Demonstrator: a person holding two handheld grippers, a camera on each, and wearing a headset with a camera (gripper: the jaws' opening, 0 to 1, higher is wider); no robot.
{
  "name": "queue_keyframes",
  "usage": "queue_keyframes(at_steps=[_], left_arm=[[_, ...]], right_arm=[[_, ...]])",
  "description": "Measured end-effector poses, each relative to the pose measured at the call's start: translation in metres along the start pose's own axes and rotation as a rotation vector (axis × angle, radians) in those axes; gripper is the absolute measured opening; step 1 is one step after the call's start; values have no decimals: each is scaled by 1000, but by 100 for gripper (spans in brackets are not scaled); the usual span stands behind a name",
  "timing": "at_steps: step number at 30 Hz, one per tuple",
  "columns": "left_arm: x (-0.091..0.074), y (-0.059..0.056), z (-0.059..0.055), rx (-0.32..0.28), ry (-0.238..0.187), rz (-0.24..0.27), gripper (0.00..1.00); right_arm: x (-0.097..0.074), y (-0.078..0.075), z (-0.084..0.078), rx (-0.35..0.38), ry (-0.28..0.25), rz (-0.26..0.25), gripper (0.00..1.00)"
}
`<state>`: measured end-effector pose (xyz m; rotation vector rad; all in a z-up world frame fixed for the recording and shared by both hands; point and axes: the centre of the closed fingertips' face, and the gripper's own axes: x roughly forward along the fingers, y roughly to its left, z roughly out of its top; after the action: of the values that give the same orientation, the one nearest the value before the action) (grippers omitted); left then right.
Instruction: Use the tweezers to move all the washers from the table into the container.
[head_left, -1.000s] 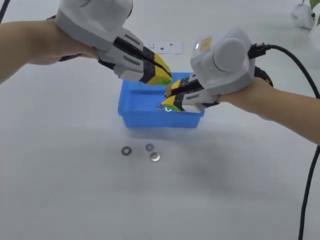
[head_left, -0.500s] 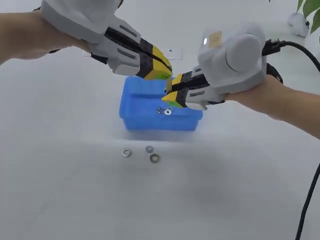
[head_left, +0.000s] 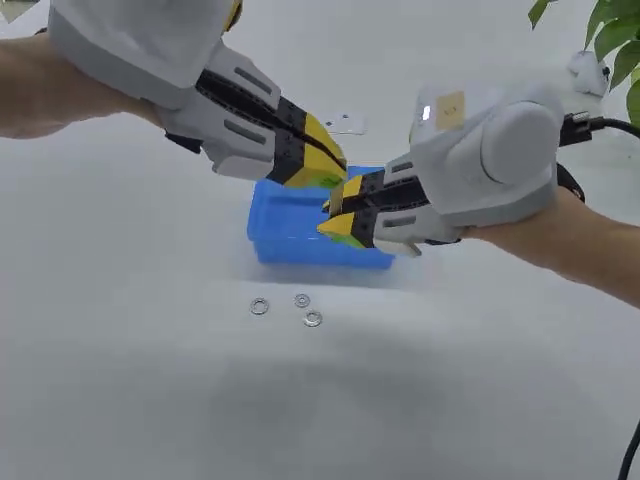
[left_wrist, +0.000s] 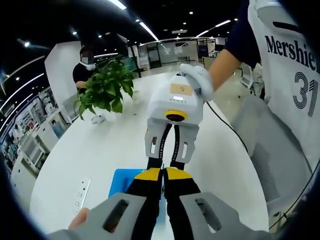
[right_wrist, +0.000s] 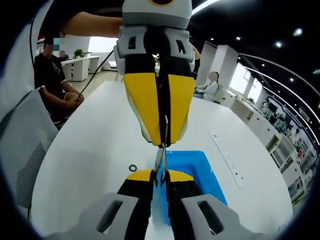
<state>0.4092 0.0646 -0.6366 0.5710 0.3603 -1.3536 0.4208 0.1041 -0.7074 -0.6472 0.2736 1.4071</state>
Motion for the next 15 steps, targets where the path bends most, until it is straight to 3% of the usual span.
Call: queue_keyframes(at_steps=[4,8,15], left_arm=[[3,-14,-5,-13,1,-14,5],[5,-24,-9,-28,-13,3,5],[8,-40,-35,-100,-20,8,5]], right_arm=[[3,14,-4,-2,10,22,11],[6,25,-7,10,11,34,10],[19,49,-21,-17,37,85,11]])
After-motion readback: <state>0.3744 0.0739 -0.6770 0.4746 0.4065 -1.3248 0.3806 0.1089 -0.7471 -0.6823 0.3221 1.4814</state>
